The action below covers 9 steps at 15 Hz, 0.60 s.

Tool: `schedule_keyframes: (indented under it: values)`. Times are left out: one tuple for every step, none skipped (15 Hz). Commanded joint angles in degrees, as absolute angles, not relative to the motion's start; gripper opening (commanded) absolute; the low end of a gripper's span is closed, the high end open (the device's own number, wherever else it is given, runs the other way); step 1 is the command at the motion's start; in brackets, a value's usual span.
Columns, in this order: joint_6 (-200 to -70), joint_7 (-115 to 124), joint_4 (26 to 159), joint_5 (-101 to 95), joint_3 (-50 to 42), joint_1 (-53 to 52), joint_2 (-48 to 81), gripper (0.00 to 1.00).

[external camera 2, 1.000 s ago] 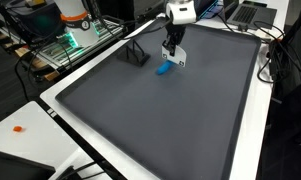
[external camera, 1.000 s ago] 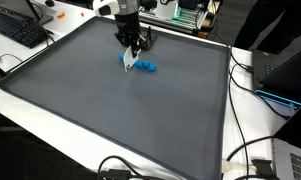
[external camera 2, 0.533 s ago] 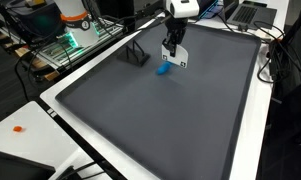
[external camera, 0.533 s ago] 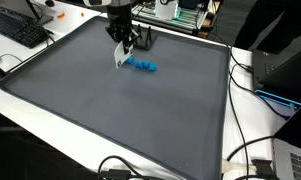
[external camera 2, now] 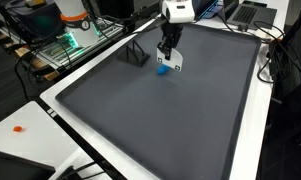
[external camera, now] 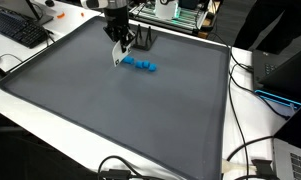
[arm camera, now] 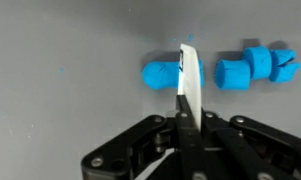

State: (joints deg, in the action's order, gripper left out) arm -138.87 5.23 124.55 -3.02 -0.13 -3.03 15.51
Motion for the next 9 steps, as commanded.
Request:
schedule_keyframes:
  values:
    - [-138.1,4.1,125.0,-3.0,0.0,-2.5,16.4,0.01]
    - [-138.1,3.9,125.1,-2.8,0.1,-2.5,16.8,0.01]
    - [-138.3,3.8,125.2,-2.8,0.1,-2.4,17.1,0.01]
    - [-138.5,3.7,125.3,-3.0,0.0,-2.5,17.4,0.01]
    - [-138.7,3.6,125.4,-3.2,0.0,-2.5,17.6,0.01]
    - [-139.0,3.2,125.7,-2.9,0.1,-2.4,17.9,0.01]
    - [-139.3,3.0,125.9,-2.9,0.1,-2.4,18.1,0.01]
    - [-139.8,2.9,126.2,-2.8,0.1,-2.4,18.3,0.01]
    - [-140.0,3.0,126.5,-2.8,0.1,-2.4,18.5,0.01]
